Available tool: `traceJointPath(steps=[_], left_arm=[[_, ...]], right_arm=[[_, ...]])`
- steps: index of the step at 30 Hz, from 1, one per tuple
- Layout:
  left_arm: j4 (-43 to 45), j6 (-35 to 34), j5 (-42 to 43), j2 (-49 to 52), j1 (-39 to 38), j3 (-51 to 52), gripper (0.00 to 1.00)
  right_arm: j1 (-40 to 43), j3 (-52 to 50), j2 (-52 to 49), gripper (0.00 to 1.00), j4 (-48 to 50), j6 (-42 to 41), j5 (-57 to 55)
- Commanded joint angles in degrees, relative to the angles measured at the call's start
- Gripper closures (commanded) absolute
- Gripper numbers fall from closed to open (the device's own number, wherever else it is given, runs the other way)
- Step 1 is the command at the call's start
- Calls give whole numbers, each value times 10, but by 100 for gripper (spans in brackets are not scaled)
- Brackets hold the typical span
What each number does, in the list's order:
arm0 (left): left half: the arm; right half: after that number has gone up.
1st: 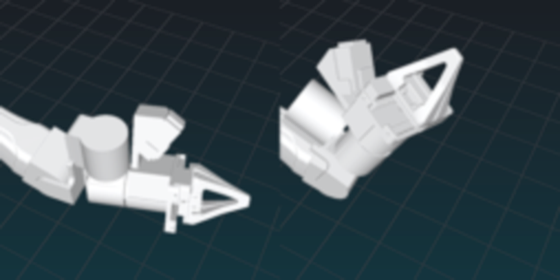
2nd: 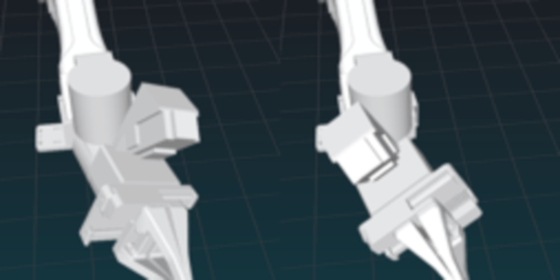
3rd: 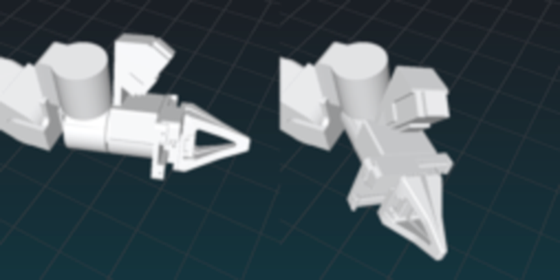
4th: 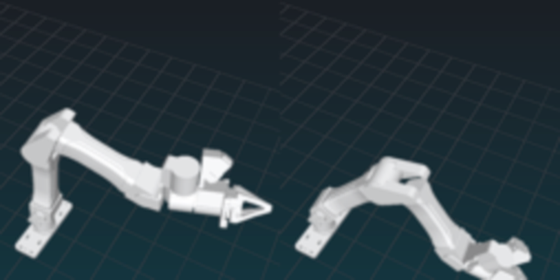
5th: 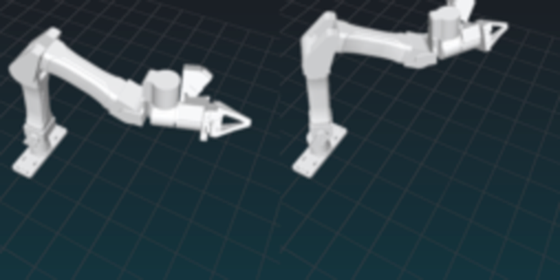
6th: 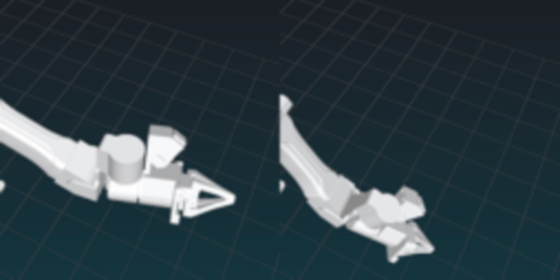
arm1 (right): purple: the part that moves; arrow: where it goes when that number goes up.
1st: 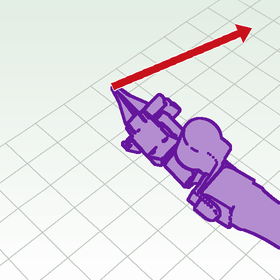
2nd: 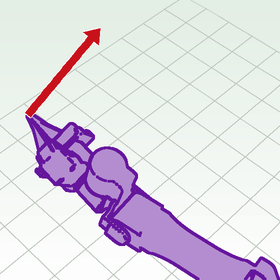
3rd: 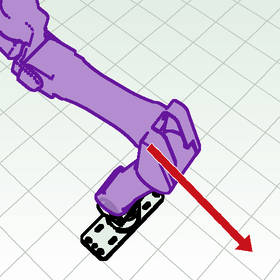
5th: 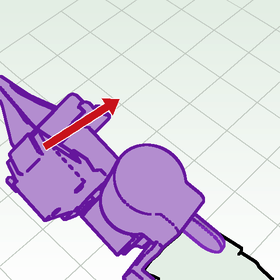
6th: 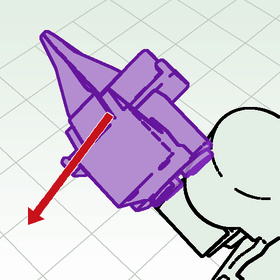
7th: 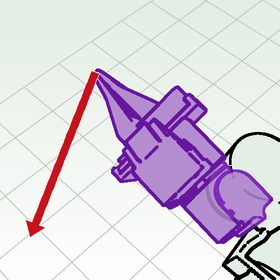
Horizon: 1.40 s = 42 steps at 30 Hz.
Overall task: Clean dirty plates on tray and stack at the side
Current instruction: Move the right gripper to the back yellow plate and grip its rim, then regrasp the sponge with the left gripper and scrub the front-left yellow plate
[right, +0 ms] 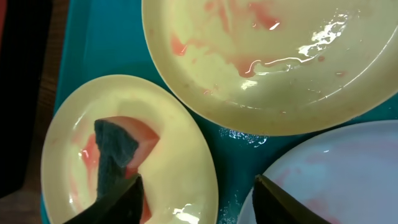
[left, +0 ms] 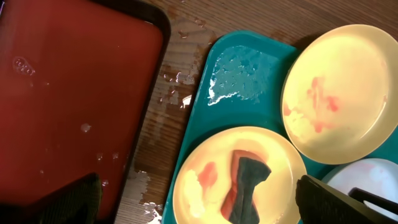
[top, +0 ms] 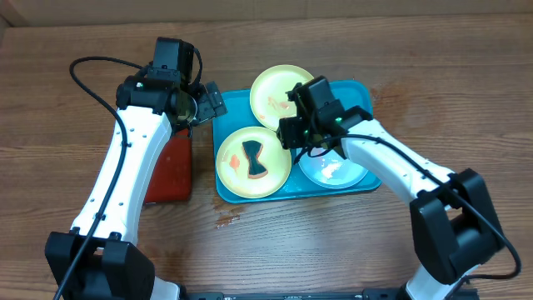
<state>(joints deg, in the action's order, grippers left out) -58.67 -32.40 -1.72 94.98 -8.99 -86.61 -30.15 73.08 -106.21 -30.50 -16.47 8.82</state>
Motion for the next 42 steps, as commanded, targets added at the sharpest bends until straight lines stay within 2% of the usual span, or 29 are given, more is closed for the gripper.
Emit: traceJointPath(steps=[1,2,5,8,10,14,17,20,21,23,25,29,33,42], left_arm=[[2,9,3,5,0,-2,7],[2,9,3,5,0,-2,9],[-2,9,4,5,0,-2,5],[-8,10,17,5,0,-2,6],[-11,10,24,5,0,-2,11],[-11,12,35,5,-1,-1,32],[-16,12,42,5,-1,-1,35],[-19,12,42,6,-1,-1,35],[-20,12,42,6,-1,-1,35],[-19,12,42,7,-1,-1,32],[-20,12,41,9,0,-1,25],[-20,12,41,13,0,-1,24],[-20,12,41,14,0,-1,25],[-20,12,41,14,0,-1,24]], right_arm=[[-16,11,-19,44,7,3,-70],[-17,11,-23,43,7,3,-79],[-18,11,-46,44,9,4,-71],[-18,11,-66,44,9,4,-61],[-18,11,-72,45,9,4,-57],[-18,11,-73,53,5,3,-48],[-18,11,-73,55,5,4,-47],[-18,13,-73,59,5,4,-54],[-18,15,-73,57,4,3,-63],[-18,24,-70,46,-6,3,-87],[-18,43,-57,45,-32,2,-118],[-22,79,-35,45,-53,5,-116],[-28,90,-36,45,-31,48,-75],[-29,83,-96,50,-26,45,-53]])
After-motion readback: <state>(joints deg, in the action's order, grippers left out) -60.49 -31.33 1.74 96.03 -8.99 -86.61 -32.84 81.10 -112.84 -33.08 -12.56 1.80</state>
